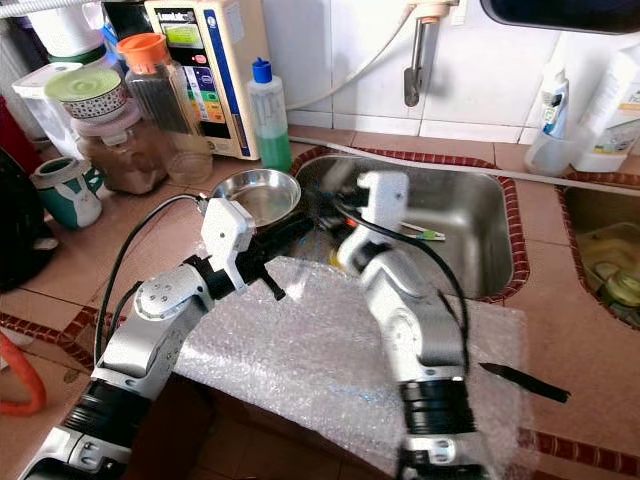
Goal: Kitchen organization
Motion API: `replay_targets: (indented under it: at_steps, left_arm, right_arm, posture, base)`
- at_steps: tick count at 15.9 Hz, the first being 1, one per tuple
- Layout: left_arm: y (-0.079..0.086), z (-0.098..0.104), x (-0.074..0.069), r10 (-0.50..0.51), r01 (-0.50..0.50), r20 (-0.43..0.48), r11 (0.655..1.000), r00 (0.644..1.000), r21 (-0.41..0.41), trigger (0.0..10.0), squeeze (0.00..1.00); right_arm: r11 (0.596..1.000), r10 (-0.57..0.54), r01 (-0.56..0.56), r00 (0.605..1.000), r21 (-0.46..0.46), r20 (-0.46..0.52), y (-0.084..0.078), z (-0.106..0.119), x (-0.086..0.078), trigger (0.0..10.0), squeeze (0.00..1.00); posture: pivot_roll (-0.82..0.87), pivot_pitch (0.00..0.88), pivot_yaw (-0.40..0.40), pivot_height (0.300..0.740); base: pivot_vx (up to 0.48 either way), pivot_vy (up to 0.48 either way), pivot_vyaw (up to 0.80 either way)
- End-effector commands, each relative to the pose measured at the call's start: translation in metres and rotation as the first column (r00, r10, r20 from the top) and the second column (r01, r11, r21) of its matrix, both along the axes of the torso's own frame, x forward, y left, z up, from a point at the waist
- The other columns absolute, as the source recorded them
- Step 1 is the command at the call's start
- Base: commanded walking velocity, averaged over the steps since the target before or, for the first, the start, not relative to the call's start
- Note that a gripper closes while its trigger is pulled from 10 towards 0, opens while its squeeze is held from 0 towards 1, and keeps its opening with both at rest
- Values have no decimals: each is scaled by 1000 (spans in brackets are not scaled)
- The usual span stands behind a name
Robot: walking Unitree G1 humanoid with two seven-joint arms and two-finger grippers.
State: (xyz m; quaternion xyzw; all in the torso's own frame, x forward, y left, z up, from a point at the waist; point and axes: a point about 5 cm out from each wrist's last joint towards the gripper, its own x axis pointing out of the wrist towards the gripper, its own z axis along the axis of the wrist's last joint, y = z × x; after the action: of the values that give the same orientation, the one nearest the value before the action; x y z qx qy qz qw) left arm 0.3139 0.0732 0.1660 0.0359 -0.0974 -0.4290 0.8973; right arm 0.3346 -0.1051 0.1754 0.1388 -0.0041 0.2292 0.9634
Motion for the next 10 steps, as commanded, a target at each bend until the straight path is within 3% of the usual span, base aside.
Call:
replay_targets:
  at_steps: [1, 7, 9, 10]
  left_arm:
    - [0, 4, -2, -8, 8, 38, 1000, 999, 19, 0, 0]
    - [-2, 7, 0, 1, -2, 57, 1000, 998, 22, 0, 0]
    - [-2, 8, 1, 7, -8, 60, 1000, 998, 16, 1529, 0]
    - [-2, 6, 0, 4, -5, 48, 1000, 999, 16, 9961, 475]
  right_arm:
    - [1000, -3, 3, 1000, -11, -16, 2, -1, 1, 0, 0]
    - [999, -19, 18, 999, -28, -40, -1, -6, 4, 0, 0]
    - [999, -18, 16, 999, -32, -40, 0, -6, 5, 0, 0]
    - [999, -24, 23, 999, -33, -37, -1, -5, 6, 0, 0]
  posture:
    - [104, 20, 102, 740]
    - [94, 14, 93, 740]
    - [88, 11, 92, 740]
    - [81, 4, 98, 740]
  base:
    - [0, 0, 0]
    - [0, 0, 0]
    - [0, 0, 0]
    - [0, 0, 0]
